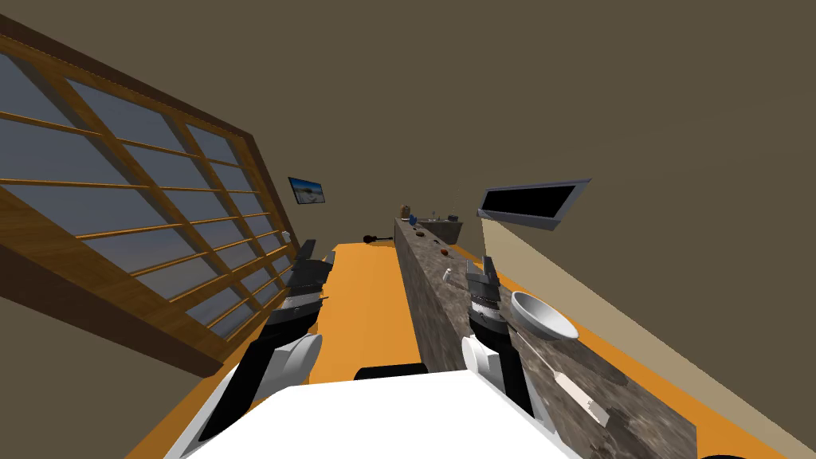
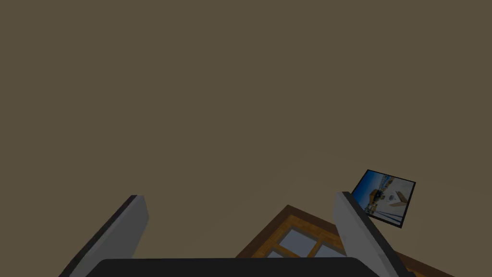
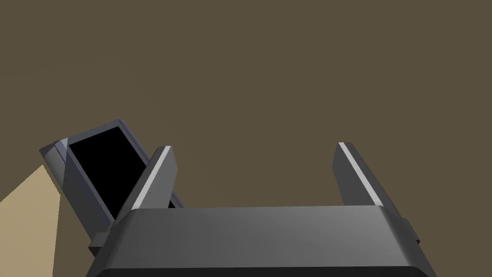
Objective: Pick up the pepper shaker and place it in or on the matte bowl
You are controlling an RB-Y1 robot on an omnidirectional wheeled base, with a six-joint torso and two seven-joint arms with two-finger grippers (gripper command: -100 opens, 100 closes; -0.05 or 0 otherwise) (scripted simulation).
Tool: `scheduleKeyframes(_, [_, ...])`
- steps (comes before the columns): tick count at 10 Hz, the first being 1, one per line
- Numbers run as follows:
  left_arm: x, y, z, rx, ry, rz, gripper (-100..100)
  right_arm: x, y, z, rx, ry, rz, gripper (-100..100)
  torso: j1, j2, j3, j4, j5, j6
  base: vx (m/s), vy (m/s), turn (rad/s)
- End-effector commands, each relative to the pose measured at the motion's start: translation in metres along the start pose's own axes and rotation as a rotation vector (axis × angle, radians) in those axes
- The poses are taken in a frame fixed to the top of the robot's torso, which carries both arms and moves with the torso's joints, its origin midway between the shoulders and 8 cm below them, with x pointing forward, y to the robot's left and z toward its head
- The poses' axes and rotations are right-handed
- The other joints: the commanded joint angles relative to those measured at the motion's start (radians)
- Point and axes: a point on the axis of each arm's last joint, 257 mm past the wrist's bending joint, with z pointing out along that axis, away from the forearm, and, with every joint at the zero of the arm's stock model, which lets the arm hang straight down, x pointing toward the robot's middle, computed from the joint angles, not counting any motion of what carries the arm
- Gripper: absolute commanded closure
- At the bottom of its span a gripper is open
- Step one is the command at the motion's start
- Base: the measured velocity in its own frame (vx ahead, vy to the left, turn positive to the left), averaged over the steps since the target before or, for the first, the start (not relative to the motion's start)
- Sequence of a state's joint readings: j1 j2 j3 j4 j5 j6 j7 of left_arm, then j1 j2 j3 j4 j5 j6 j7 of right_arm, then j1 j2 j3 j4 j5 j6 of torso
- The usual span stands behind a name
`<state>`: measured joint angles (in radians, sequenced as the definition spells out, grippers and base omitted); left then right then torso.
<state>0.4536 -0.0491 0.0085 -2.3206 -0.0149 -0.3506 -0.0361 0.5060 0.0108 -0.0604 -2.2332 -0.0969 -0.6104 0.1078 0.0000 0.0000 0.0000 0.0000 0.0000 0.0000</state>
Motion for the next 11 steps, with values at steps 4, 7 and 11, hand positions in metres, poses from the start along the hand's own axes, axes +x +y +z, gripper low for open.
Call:
scheduleKeyframes(4, [0.000,0.000,0.000,0.000,0.000,0.000,0,0.010,-0.014,0.000,0.025,0.086,-0.057,-100,0.002,0.002,0.001,0.000,0.000,0.000,-0.032,0.024,-0.015])
scheduleKeyframes(7, [0.000,0.000,0.000,0.000,0.000,0.000,0,0.016,-0.031,-0.002,0.056,0.144,-0.117,-100,0.001,0.003,0.002,0.001,0.000,0.000,-0.045,0.019,-0.022])
scheduleKeyframes(11, [0.000,0.000,0.000,0.000,0.000,0.000,0,0.021,-0.067,-0.008,0.119,0.232,-0.239,-100,0.000,0.004,0.002,0.001,0.000,0.000,-0.056,0.014,-0.032])
